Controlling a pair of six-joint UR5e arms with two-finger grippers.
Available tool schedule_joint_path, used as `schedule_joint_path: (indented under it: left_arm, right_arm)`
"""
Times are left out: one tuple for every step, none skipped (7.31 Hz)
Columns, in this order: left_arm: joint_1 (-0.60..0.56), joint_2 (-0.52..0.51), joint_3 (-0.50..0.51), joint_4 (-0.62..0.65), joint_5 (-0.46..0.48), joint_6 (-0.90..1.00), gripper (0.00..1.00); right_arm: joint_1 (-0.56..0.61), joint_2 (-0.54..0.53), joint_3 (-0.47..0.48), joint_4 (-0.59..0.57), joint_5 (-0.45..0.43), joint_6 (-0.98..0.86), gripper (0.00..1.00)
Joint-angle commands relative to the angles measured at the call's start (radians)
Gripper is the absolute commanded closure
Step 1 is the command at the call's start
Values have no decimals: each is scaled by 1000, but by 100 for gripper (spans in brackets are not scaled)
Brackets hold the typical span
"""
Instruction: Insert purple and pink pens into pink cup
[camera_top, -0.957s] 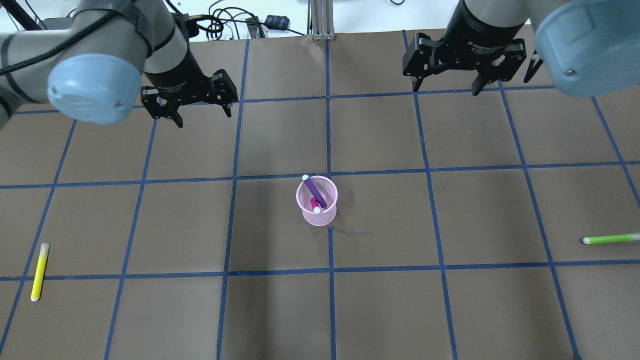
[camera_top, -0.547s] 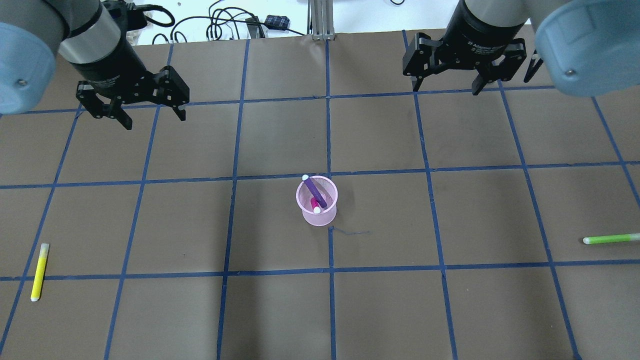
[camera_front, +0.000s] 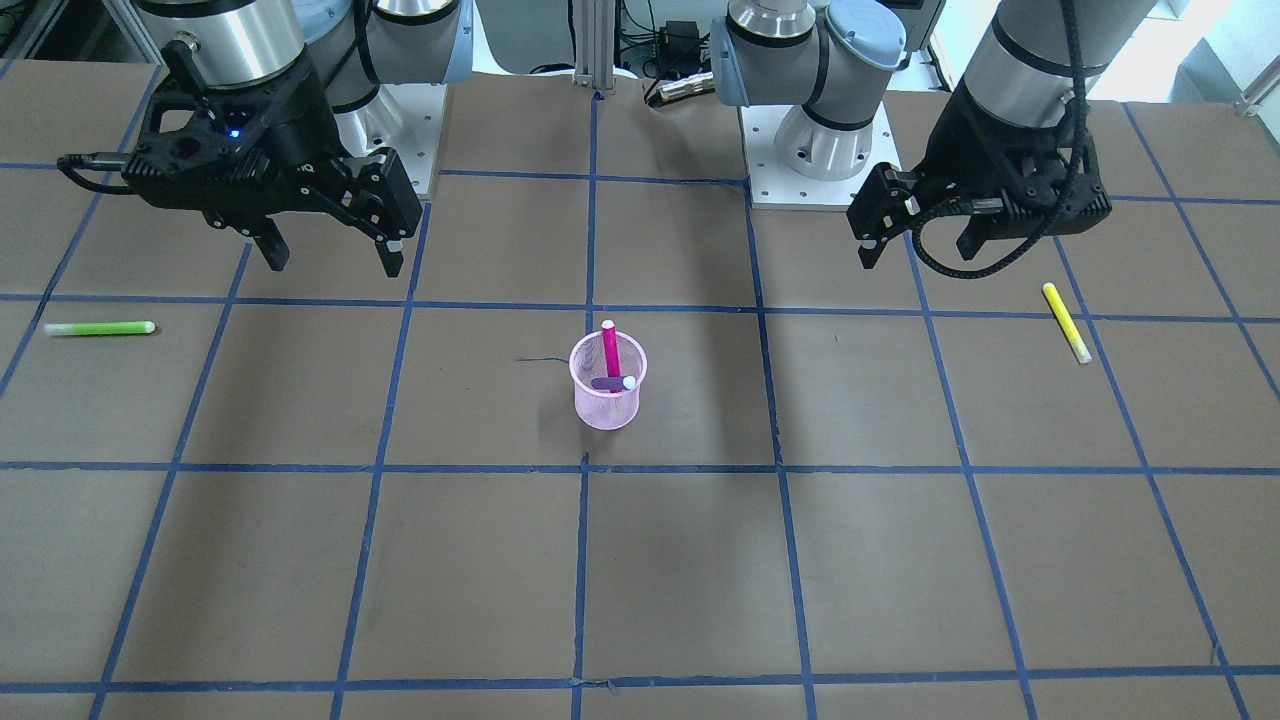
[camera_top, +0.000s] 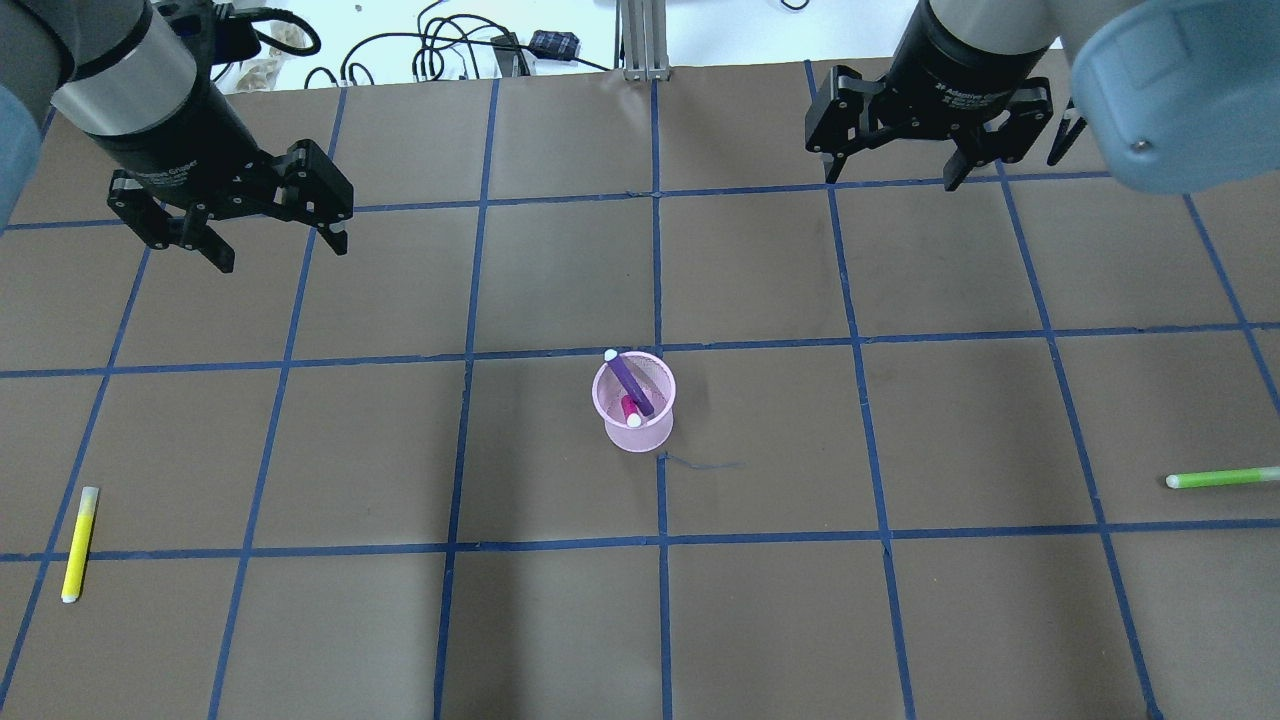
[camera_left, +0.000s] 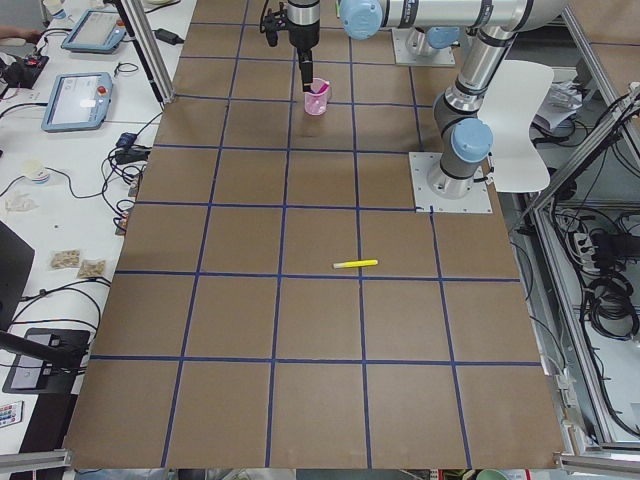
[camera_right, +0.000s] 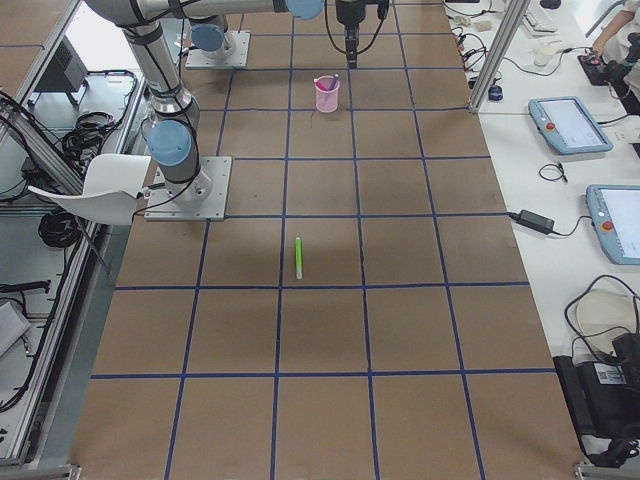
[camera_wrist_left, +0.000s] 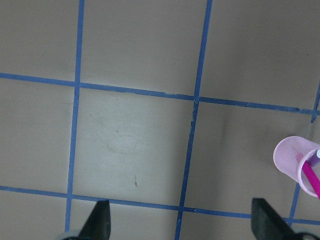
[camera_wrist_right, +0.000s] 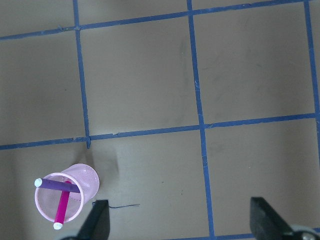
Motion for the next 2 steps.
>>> schedule_joint_path:
  left_arm:
    - [-3, 20, -29, -1, 5, 5, 0]
    - [-3, 19, -31, -1, 2, 5, 0]
  right_arm:
    - [0, 2, 1, -1, 0, 0, 0]
    - [0, 0, 1, -1, 0, 0, 0]
